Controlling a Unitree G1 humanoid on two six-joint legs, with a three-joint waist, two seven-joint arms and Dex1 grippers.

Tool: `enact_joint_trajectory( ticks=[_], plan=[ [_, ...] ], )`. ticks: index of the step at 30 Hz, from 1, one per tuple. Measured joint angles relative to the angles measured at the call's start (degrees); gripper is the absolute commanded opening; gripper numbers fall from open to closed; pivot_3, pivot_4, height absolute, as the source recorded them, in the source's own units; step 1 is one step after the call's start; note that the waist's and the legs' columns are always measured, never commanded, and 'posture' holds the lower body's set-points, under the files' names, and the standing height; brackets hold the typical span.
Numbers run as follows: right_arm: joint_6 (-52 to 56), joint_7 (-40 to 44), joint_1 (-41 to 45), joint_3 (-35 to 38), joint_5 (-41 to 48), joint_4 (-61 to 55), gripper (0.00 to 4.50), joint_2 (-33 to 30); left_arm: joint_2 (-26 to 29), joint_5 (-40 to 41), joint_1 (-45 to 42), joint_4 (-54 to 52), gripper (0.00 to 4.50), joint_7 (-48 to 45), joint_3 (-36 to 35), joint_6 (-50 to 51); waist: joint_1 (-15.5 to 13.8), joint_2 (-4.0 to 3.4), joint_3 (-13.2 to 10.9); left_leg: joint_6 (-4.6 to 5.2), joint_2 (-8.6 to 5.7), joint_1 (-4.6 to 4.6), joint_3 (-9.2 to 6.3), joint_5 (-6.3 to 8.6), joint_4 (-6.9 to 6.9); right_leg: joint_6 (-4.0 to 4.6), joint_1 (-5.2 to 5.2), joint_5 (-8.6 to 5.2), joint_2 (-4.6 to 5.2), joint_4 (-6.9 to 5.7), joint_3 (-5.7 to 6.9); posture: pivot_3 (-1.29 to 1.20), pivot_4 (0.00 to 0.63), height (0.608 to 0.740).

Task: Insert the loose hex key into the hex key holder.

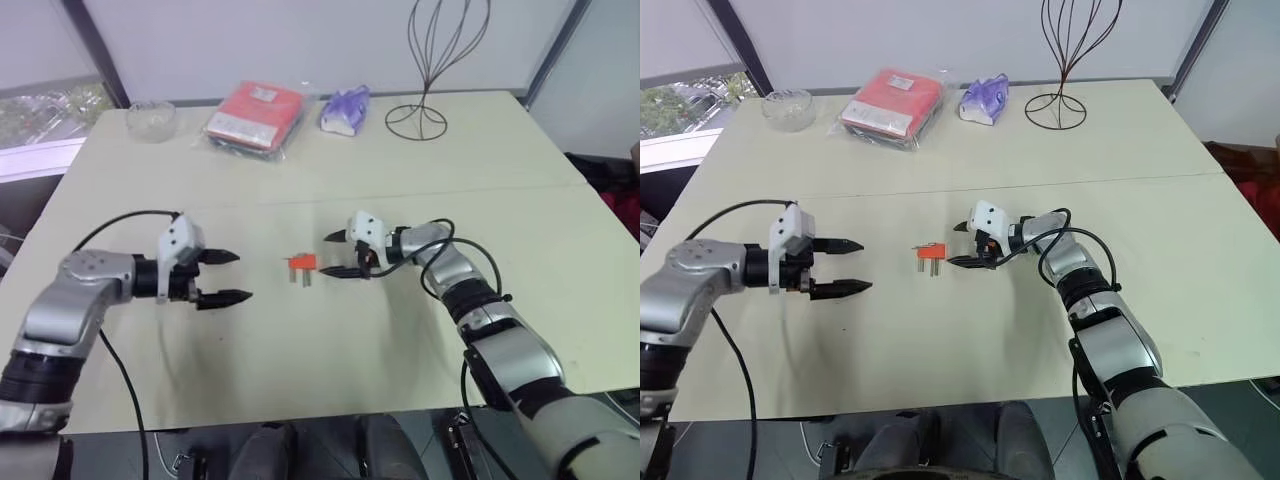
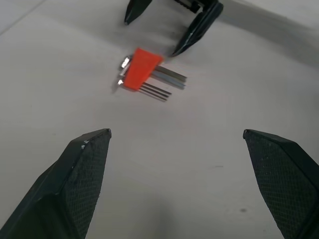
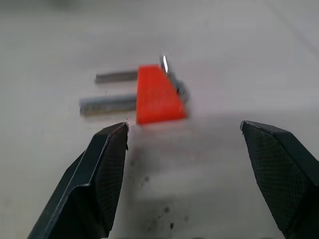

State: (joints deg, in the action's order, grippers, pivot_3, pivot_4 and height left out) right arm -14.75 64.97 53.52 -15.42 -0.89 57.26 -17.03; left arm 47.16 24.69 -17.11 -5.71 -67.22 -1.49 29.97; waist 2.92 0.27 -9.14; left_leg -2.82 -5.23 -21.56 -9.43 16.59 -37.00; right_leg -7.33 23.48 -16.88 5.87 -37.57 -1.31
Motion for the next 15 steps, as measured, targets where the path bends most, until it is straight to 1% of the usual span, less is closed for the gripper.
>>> enact_joint_trajectory(
  ticks=[11,13,14,15],
  plan=[
    [-4.0,0.2,4.2,0.4,-2.7,8.3,3.77,4.4,-1.6,1.1,3.4,-2.4,4.47,4.8,-0.7,0.7,0.6,0.00,0.0,-0.01,0.01,0.02,-0.01,0.00,0.00,0.01,0.05,0.01,-0.01,-0.12,-0.01,0.00,0.150,0.740],
    [-4.4,0.2,4.6,0.5,-2.9,9.2,3.20,4.8,-1.8,1.1,3.4,-2.5,4.50,5.4,-0.8,0.7,0.8,0.00,0.0,-0.02,0.01,0.02,-0.01,0.00,-0.01,0.01,0.05,0.01,0.00,-0.15,-0.01,0.00,0.150,0.740],
    [-4.4,0.5,4.7,0.5,-3.0,9.5,2.83,5.0,-1.9,1.1,3.5,-2.5,4.50,5.6,-0.9,0.6,0.9,0.00,0.0,-0.02,0.01,0.02,-0.01,0.00,-0.01,0.01,0.05,0.01,0.00,-0.15,-0.01,0.00,0.150,0.740],
    [-4.6,0.9,4.7,0.5,-3.3,9.8,2.36,5.3,-2.1,1.1,3.5,-2.5,4.50,6.0,-1.1,0.5,1.0,0.00,0.0,-0.02,0.01,0.03,-0.01,0.00,-0.01,0.01,0.05,0.01,0.00,-0.17,-0.01,0.00,0.150,0.740]
  ],
)
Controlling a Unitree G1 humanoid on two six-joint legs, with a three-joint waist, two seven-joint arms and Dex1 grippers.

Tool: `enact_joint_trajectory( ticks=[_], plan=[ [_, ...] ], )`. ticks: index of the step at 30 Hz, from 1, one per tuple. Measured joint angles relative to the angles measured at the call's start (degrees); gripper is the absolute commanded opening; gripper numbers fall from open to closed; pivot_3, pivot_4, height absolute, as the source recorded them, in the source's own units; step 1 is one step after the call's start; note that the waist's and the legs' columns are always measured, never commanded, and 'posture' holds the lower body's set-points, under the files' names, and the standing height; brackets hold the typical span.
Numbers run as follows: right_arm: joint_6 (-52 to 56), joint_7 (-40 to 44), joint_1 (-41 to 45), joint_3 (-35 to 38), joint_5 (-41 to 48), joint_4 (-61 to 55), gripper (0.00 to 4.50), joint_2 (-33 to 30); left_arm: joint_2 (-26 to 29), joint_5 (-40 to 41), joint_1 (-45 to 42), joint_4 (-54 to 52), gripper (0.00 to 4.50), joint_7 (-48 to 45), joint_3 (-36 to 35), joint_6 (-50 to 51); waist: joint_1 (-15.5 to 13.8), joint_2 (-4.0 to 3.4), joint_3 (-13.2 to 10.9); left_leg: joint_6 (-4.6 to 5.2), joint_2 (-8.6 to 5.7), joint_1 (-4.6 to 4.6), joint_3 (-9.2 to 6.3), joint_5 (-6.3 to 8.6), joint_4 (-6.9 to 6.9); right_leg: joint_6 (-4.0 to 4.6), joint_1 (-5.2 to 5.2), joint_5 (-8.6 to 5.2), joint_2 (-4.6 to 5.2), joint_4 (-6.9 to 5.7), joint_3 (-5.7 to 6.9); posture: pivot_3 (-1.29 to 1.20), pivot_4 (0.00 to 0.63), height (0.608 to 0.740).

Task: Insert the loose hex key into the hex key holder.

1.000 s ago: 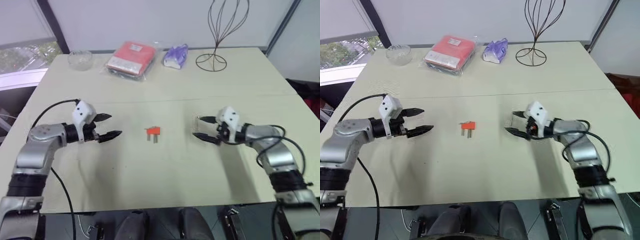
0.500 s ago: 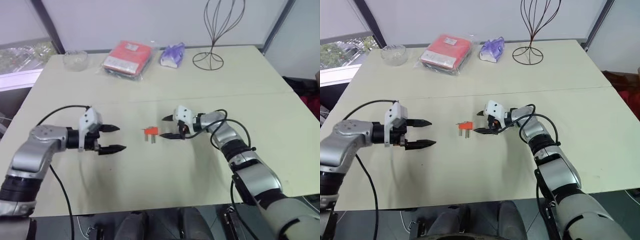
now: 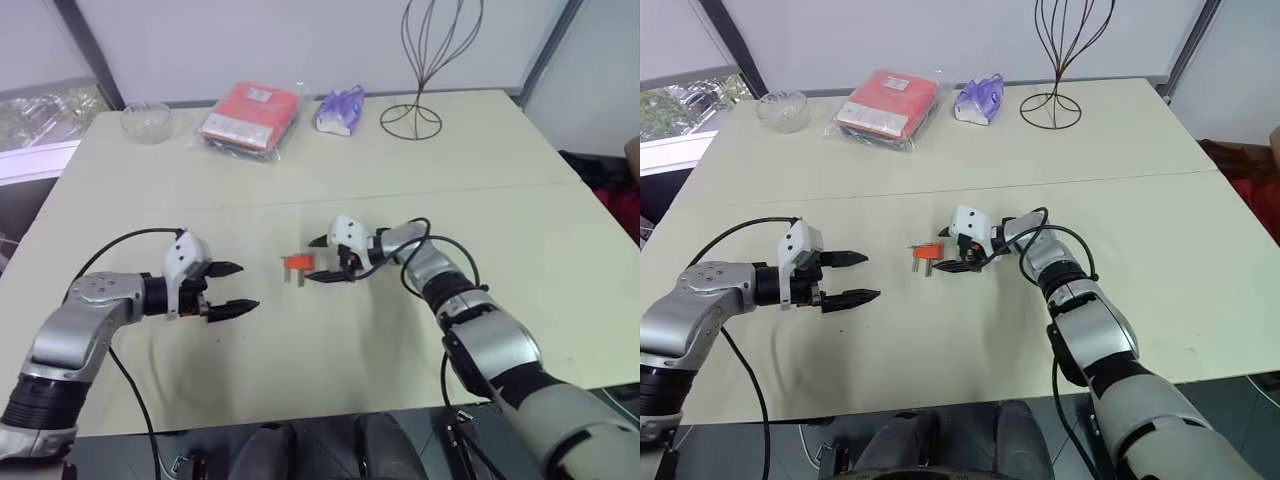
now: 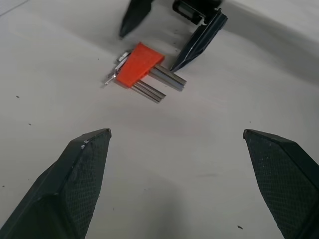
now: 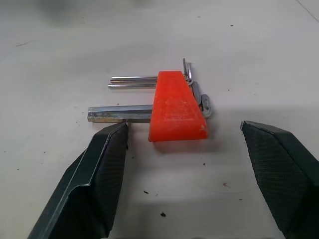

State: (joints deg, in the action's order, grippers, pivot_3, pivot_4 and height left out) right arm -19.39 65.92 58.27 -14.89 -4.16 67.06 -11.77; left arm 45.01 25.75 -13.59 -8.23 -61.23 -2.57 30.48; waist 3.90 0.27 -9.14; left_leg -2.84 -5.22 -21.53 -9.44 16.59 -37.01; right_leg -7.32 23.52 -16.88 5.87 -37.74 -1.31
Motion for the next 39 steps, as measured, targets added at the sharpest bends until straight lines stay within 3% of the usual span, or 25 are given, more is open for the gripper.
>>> enact_joint_trajectory(
  ticks=[3,10,20,28,34,39],
  plan=[
    [-0.5,0.8,0.0,0.0,-0.2,0.6,0.96,0.6,-0.4,0.0,0.3,-0.2,4.50,0.7,-0.1,-0.3,0.1,0.00,0.0,0.00,0.00,0.02,0.00,0.00,0.00,0.00,0.00,0.00,0.00,-0.03,0.00,0.00,0.150,0.740],
    [-3.0,1.0,0.1,-0.1,-1.7,0.0,0.98,-0.3,-0.9,0.0,-0.1,0.5,4.50,1.5,-0.3,-1.1,-0.1,0.00,0.0,-0.01,-0.03,0.02,-0.01,0.00,-0.03,0.00,0.01,0.00,0.02,-0.10,0.00,0.00,0.150,0.740],
    [-21.6,0.4,8.8,-1.9,-8.0,-11.0,0.98,-12.5,-5.8,0.8,-9.8,9.4,4.50,-0.2,0.1,-2.2,0.0,-0.04,0.0,-0.01,-0.05,-0.03,0.01,0.00,-0.03,0.00,0.12,0.00,0.02,-0.17,0.01,0.00,0.150,0.740],
    [-41.6,-16.0,9.7,-5.3,-20.5,-16.2,0.98,-17.7,-10.8,2.5,-23.2,19.3,4.50,-3.6,1.0,-0.9,0.1,-0.01,0.0,-0.05,-0.07,-0.08,0.05,-0.02,-0.04,-0.01,0.23,0.00,0.01,-0.23,0.00,0.00,0.150,0.740],
    [-43.1,-30.0,9.3,-4.9,-25.2,-18.2,0.98,-18.1,-16.1,2.6,-29.9,29.0,4.50,-5.5,1.1,-0.8,0.1,0.00,0.0,-0.09,-0.09,-0.12,0.07,-0.04,-0.07,-0.01,0.31,0.00,0.01,-0.28,-0.02,0.00,0.150,0.740],
    [-43.1,-34.1,8.6,-5.1,-26.3,-20.9,0.98,-18.2,-19.5,5.9,-36.0,36.4,4.50,-6.0,-1.8,1.7,0.2,0.03,0.0,-0.13,-0.09,-0.64,0.06,-0.08,-0.27,-0.01,0.81,0.00,0.00,-0.40,-0.01,0.00,0.150,0.740]
  ],
)
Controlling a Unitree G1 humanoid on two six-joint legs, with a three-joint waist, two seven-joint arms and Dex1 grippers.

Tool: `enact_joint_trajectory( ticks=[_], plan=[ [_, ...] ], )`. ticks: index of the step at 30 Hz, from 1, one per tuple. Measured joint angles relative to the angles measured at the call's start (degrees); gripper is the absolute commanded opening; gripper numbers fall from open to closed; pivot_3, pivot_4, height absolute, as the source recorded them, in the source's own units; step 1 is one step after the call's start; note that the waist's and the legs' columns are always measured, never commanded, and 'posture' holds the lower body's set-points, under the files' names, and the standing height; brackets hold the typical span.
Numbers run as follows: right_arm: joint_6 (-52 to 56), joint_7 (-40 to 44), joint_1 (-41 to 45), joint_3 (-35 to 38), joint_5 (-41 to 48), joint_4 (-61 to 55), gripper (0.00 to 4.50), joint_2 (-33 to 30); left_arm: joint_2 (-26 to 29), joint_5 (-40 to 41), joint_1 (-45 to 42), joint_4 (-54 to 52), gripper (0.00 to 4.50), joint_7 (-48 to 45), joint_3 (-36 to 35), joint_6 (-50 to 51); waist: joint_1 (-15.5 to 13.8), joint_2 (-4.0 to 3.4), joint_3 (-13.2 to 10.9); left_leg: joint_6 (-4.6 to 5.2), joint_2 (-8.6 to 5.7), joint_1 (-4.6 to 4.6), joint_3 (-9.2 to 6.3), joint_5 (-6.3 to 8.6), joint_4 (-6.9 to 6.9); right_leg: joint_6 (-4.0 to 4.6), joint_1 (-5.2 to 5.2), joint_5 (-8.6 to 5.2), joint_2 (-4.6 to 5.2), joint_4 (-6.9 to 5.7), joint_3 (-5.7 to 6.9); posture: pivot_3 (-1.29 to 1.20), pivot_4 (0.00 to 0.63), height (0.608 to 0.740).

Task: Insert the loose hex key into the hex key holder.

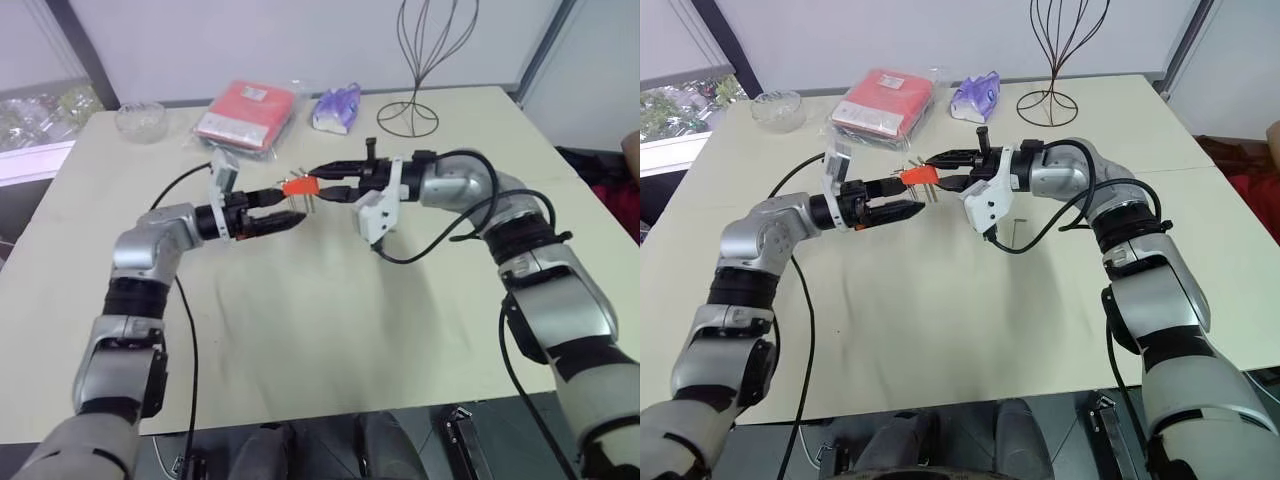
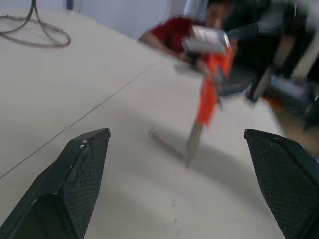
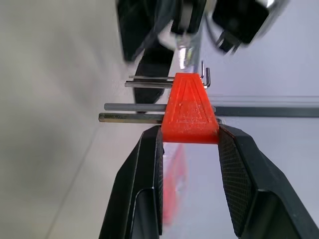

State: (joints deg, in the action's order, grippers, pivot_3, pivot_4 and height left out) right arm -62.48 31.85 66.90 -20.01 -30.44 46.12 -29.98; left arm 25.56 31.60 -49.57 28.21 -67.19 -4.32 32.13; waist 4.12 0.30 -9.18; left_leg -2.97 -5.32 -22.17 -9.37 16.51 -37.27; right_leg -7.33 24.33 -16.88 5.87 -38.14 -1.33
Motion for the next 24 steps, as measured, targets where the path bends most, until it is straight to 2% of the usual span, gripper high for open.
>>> enact_joint_trajectory(
  ticks=[4,13,16,23,24],
  plan=[
    [1.0,-1.2,-1.4,-0.4,-0.4,-1.1,0.98,-0.3,-0.6,0.3,-2.7,2.0,4.50,-1.3,-0.9,-0.2,0.1,0.00,0.0,-0.02,0.00,-0.05,0.01,-0.01,0.02,0.00,0.08,0.00,0.00,-0.01,0.00,0.00,0.150,0.740],
    [3.1,-1.3,-1.8,-0.8,-0.3,-2.1,0.98,-0.3,-1.6,-0.7,-2.8,3.1,4.50,-3.2,-0.2,-0.6,0.1,0.00,0.0,-0.03,0.00,-0.06,0.01,-0.02,0.00,0.00,0.08,0.00,0.00,-0.02,0.00,0.00,0.150,0.740],
    [3.5,-1.4,-2.2,-1.2,-0.3,-2.2,0.98,-0.3,-2.2,-1.0,-2.8,3.1,3.61,-3.6,0.3,-0.9,0.0,0.00,0.0,-0.03,-0.01,-0.09,0.00,-0.02,-0.04,0.00,0.09,0.00,0.00,-0.03,0.00,0.00,0.150,0.740],
    [4.4,-1.3,-2.8,-1.7,0.4,-3.7,0.98,-0.3,-3.0,-1.0,-2.9,3.1,0.06,-4.8,0.3,-1.6,0.0,0.00,0.0,-0.04,-0.01,-0.10,0.01,-0.02,-0.05,0.00,0.11,0.00,0.00,-0.05,0.00,0.00,0.150,0.740],
    [4.6,-1.2,-3.0,-1.8,0.4,-3.7,0.98,-0.3,-3.0,-1.2,-2.8,3.2,0.01,-4.8,0.6,-1.7,0.1,0.00,0.0,-0.04,-0.01,-0.11,0.00,-0.02,-0.06,0.00,0.11,0.00,0.00,-0.06,0.00,0.00,0.150,0.740]
  ],
)
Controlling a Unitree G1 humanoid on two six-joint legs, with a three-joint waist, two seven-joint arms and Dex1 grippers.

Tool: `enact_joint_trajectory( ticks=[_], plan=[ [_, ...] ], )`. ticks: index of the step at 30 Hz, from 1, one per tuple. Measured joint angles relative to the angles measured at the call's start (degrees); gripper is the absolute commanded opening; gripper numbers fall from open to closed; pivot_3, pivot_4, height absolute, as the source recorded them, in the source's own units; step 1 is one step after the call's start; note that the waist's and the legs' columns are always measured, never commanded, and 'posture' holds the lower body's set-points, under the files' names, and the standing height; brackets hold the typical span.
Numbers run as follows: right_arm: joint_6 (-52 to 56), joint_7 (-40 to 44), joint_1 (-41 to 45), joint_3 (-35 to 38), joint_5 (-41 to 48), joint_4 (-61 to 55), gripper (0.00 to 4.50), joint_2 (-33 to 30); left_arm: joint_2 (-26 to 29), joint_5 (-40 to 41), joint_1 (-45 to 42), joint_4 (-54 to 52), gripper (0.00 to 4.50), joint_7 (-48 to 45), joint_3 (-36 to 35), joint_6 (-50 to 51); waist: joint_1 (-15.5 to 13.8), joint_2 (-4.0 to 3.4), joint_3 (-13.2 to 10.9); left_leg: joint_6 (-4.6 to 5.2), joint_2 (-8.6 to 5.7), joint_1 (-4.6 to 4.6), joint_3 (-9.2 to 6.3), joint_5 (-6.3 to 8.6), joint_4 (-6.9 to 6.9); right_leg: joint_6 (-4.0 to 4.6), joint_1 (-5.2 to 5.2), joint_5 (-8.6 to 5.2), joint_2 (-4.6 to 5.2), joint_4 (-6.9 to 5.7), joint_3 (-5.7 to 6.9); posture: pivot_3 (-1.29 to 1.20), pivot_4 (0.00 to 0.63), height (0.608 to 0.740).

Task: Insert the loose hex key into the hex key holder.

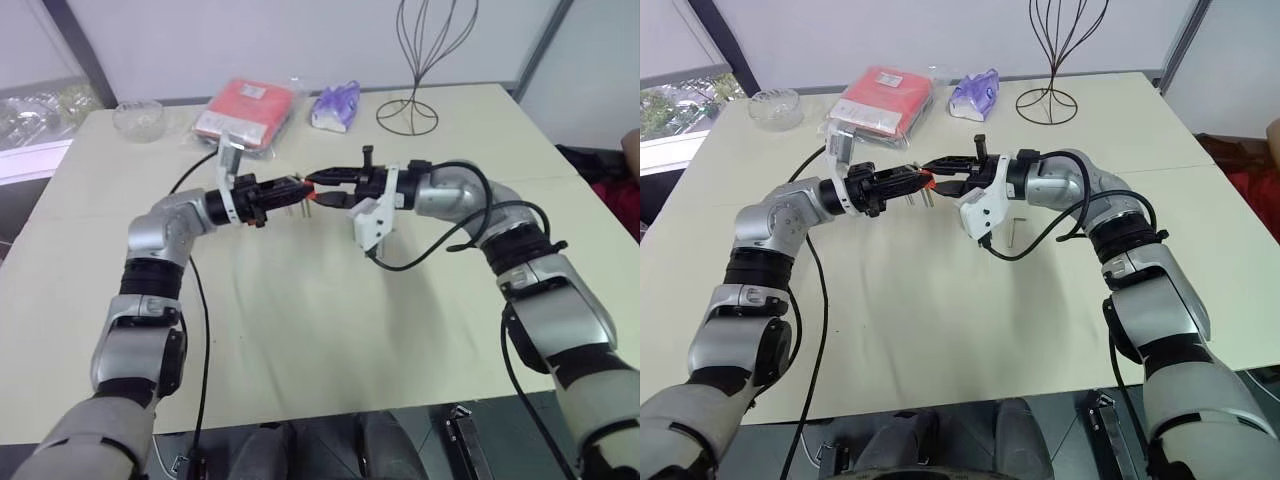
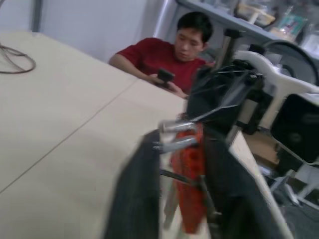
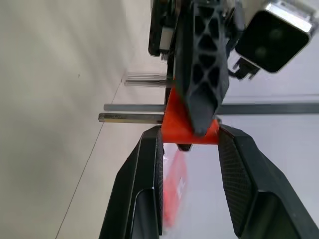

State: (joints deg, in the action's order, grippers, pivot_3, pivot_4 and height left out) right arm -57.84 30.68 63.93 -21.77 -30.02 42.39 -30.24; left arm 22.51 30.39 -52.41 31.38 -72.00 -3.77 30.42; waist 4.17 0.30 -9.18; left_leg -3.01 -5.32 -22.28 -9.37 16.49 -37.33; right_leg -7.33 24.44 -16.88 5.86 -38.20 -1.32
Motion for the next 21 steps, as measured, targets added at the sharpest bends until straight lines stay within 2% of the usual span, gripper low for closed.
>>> enact_joint_trajectory(
  ticks=[5,6,8,13,19,21],
  plan=[
    [0.9,0.2,-0.6,0.0,0.5,-0.6,0.98,0.0,-0.1,-1.1,0.0,0.0,0.01,0.1,0.1,-1.1,0.0,0.00,0.0,0.00,0.00,0.00,0.00,0.00,-0.02,0.00,0.00,0.00,0.00,-0.02,0.00,0.00,0.150,0.740],
    [1.2,0.4,-0.7,0.0,0.7,-0.7,0.98,0.0,-0.3,-1.3,0.0,0.0,0.79,0.4,0.2,-1.4,0.0,0.00,0.0,0.00,0.00,0.00,0.00,0.00,-0.03,0.00,0.00,0.00,0.00,-0.02,0.00,0.00,0.150,0.740],
    [1.4,0.5,-1.1,0.0,1.5,-1.2,0.98,0.1,-0.6,-1.5,0.0,0.1,1.39,1.1,0.3,-1.9,0.0,0.00,0.0,0.00,0.00,-0.01,0.00,0.00,-0.04,0.00,0.00,0.00,0.00,-0.02,0.00,0.00,0.150,0.740],
    [2.6,0.5,-1.1,0.0,2.3,-2.1,0.98,0.0,-0.6,-1.7,0.9,0.3,3.90,1.4,0.2,-2.0,0.0,0.00,0.0,0.00,0.00,-0.01,0.00,0.00,-0.04,0.00,0.00,0.00,0.00,-0.03,0.00,0.00,0.150,0.740],
    [3.2,0.5,-1.3,0.0,2.3,-2.1,0.98,0.0,-0.6,-1.9,1.0,0.3,3.90,2.2,0.1,-2.2,0.0,0.00,0.0,0.00,0.00,-0.02,0.00,0.00,-0.05,0.00,0.00,0.00,0.00,-0.03,0.00,0.00,0.150,0.740],
    [3.3,0.4,-1.5,0.0,2.3,-2.1,0.98,0.0,-0.6,-1.9,1.0,0.3,3.42,2.2,0.0,-2.2,0.0,0.00,0.0,0.00,0.00,-0.02,0.00,0.00,-0.06,0.00,0.00,0.00,0.00,-0.03,0.00,0.00,0.150,0.740]
  ],
)
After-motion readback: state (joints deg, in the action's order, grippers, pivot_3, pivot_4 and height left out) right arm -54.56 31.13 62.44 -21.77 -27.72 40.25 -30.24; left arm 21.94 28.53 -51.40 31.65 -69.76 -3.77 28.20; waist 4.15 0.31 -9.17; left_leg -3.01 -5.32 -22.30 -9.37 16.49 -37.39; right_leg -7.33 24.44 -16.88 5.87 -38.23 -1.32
